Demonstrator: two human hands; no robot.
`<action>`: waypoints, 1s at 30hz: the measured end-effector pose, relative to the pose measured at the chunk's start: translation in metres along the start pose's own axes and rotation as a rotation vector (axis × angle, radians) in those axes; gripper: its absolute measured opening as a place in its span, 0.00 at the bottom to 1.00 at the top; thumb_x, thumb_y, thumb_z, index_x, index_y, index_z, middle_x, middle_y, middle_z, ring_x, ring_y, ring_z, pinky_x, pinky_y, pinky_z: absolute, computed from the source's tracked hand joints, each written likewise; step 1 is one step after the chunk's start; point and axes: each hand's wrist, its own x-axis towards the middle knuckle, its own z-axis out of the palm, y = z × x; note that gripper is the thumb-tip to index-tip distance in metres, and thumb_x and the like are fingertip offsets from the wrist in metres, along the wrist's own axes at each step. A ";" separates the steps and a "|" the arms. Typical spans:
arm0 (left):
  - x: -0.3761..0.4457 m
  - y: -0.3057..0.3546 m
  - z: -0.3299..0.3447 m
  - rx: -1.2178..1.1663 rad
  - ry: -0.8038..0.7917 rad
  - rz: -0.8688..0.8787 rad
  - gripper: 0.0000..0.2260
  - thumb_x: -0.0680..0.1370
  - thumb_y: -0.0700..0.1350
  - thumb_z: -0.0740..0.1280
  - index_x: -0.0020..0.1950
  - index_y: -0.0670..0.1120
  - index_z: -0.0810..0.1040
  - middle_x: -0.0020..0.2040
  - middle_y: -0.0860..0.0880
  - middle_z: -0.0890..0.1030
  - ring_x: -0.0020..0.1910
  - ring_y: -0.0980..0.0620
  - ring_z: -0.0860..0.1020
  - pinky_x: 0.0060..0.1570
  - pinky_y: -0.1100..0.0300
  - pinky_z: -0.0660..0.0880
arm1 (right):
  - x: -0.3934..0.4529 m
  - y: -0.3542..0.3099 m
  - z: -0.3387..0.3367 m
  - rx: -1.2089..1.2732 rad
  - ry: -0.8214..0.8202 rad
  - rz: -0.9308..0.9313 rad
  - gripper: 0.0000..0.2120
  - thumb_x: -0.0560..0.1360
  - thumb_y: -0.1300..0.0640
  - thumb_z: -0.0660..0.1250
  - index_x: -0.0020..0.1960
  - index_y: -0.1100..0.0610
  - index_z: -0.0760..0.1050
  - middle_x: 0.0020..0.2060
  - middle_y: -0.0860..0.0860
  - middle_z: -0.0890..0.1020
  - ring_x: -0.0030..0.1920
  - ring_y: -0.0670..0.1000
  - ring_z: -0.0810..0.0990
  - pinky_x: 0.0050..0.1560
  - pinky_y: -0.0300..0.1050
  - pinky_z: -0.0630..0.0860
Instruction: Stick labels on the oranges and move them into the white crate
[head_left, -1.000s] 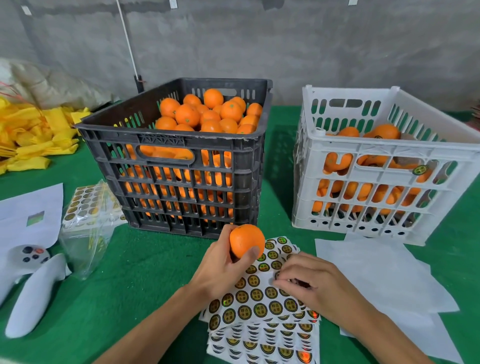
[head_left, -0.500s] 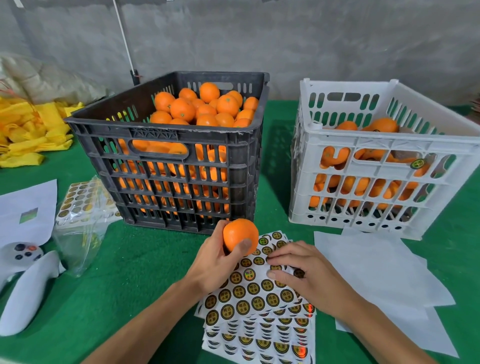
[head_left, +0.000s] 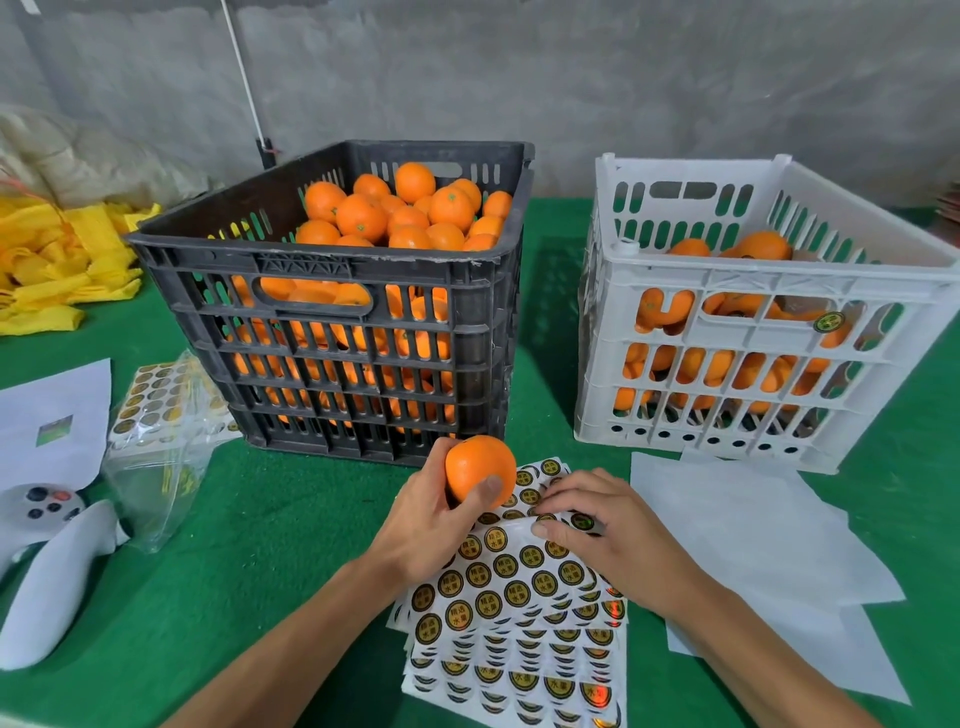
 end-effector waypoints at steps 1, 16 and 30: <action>0.000 0.000 0.000 0.002 -0.001 0.002 0.27 0.70 0.78 0.61 0.61 0.64 0.68 0.49 0.54 0.82 0.45 0.62 0.80 0.44 0.58 0.73 | -0.001 0.000 0.001 -0.025 0.017 -0.029 0.12 0.77 0.45 0.72 0.56 0.48 0.85 0.53 0.38 0.82 0.58 0.44 0.77 0.62 0.51 0.71; -0.001 0.006 0.000 0.113 -0.091 0.095 0.24 0.71 0.78 0.61 0.62 0.71 0.62 0.51 0.58 0.81 0.47 0.63 0.81 0.46 0.60 0.78 | 0.006 -0.047 0.014 0.591 0.210 0.139 0.14 0.84 0.46 0.61 0.60 0.45 0.84 0.71 0.38 0.74 0.73 0.41 0.70 0.72 0.45 0.67; -0.002 0.001 -0.001 -0.062 -0.029 0.088 0.23 0.73 0.72 0.66 0.66 0.68 0.68 0.56 0.57 0.83 0.53 0.54 0.83 0.56 0.44 0.81 | -0.007 -0.063 0.033 -0.095 0.177 0.042 0.28 0.85 0.38 0.55 0.82 0.39 0.51 0.80 0.32 0.44 0.80 0.36 0.45 0.79 0.58 0.59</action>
